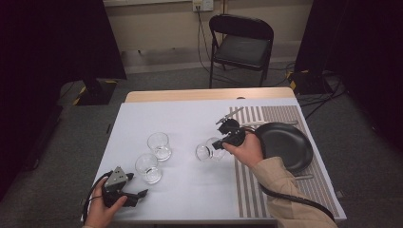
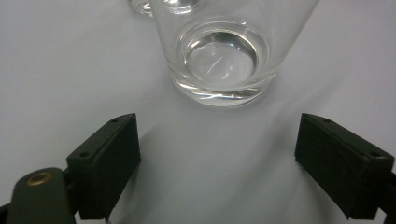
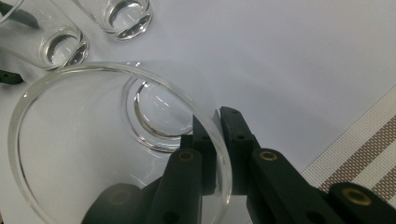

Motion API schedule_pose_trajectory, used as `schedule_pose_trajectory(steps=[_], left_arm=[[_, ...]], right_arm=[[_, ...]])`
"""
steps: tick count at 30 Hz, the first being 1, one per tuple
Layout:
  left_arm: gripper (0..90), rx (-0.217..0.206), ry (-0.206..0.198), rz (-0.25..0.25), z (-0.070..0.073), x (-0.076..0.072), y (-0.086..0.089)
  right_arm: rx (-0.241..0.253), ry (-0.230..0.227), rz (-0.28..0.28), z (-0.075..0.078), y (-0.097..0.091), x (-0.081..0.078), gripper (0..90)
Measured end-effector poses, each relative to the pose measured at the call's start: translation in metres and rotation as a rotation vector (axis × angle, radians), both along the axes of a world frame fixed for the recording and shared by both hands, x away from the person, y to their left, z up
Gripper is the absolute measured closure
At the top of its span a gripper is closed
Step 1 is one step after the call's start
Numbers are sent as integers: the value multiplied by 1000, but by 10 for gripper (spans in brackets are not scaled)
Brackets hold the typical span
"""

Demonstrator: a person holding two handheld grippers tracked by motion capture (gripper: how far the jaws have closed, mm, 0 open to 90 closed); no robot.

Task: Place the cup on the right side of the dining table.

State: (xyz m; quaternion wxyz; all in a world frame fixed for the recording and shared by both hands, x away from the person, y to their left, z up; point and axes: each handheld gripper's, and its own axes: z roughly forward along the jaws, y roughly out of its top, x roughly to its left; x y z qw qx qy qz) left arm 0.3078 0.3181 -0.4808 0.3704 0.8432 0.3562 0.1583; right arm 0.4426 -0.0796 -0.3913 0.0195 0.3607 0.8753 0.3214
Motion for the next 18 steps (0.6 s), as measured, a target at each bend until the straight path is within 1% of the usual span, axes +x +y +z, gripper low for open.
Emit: schedule_pose_trajectory(steps=[2, 7, 11, 12, 16, 18], left_arm=[[131, 0, 0, 0, 0, 0, 0], [131, -1, 0, 0, 0, 0, 0], [131, 0, 0, 0, 0, 0, 0], [131, 0, 0, 0, 0, 0, 0], [131, -2, 0, 1, 0, 0, 0], [131, -1, 0, 1, 0, 0, 0]], right_arm=[[-1, -2, 0, 0, -2, 1, 853], [4, 3, -23, 1, -7, 4, 853], [9, -4, -33, 3, -11, 6, 853], [13, -2, -43, 3, -12, 6, 853], [5, -1, -57, 2, -16, 8, 853], [10, 0, -67, 2, -19, 8, 853]])
